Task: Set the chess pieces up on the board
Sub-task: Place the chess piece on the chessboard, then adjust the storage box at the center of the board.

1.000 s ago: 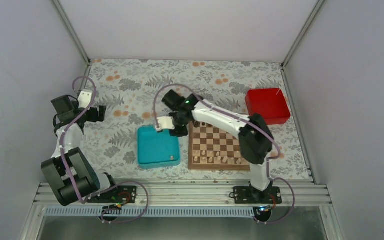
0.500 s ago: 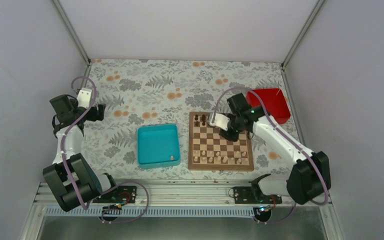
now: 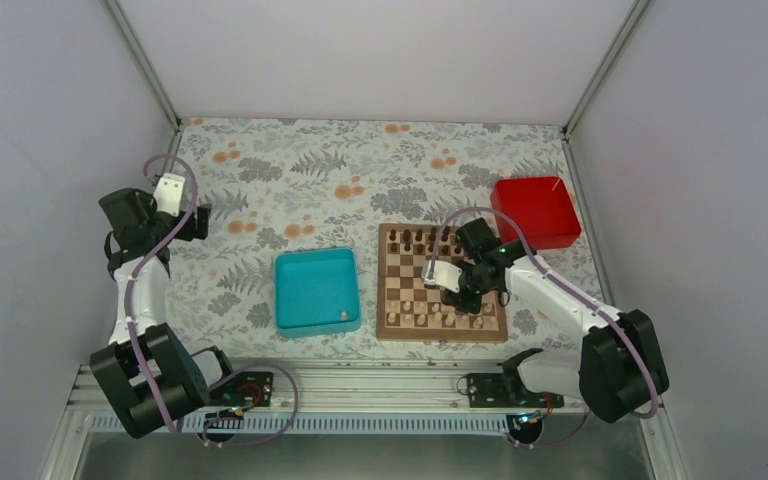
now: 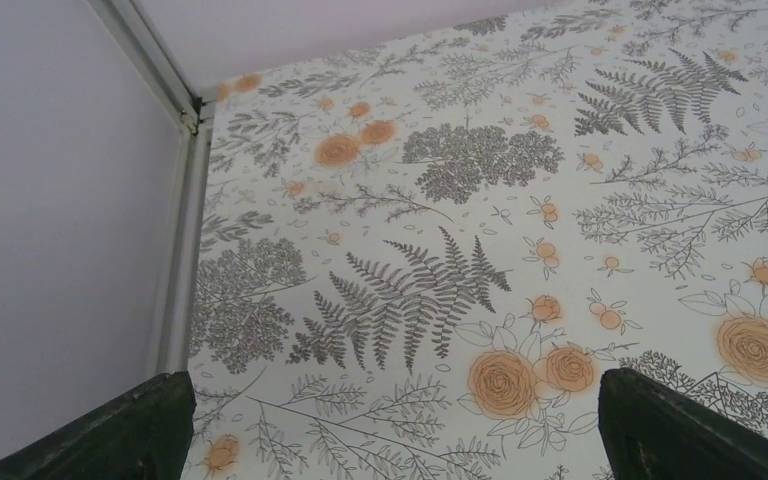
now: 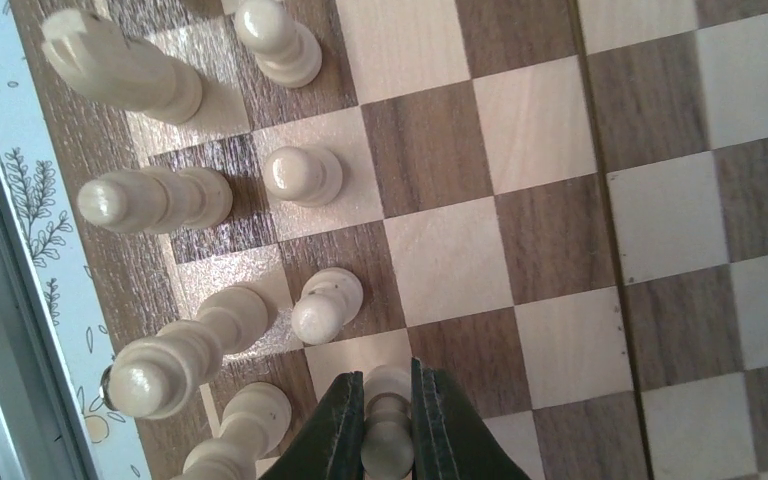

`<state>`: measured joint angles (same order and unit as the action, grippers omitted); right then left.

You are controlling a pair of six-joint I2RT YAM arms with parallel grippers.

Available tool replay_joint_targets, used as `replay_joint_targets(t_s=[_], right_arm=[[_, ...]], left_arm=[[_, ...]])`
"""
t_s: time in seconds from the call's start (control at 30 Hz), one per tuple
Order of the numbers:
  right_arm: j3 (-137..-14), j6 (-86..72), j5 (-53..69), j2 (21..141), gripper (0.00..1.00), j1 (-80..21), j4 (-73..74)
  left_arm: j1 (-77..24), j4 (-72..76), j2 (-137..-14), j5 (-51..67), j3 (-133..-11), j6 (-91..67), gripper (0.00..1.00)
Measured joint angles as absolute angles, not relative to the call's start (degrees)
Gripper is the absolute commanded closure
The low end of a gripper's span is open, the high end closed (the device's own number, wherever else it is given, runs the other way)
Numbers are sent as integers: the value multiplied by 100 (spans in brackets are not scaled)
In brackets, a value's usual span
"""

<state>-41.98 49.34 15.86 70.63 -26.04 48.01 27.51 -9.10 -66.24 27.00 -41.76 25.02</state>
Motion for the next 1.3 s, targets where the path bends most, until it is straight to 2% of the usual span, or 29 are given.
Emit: replay_joint_targets(t_s=[0.67, 0.83, 1.0, 1.17, 1.3], right_arm=[[-4132, 5089, 1581, 7454, 89, -2602, 4713], [-4185, 5092, 1586, 7540, 81, -2578, 4711], [-4333, 5085, 1527, 7585, 69, -2578, 4814], [-5081, 5083, 1433, 7537, 60, -2578, 5251], [-5964, 5059, 1389, 7404, 57, -2635, 5631]], left_arm=[[2751, -910, -6643, 2652, -4169, 2508, 0], [2751, -913, -6694, 2655, -4167, 2510, 0], [2751, -910, -6716, 2657, -4167, 2510, 0], [2751, -913, -6716, 2707, -4167, 2510, 0], [2707, -917, -6718, 2766, -4167, 2554, 0]])
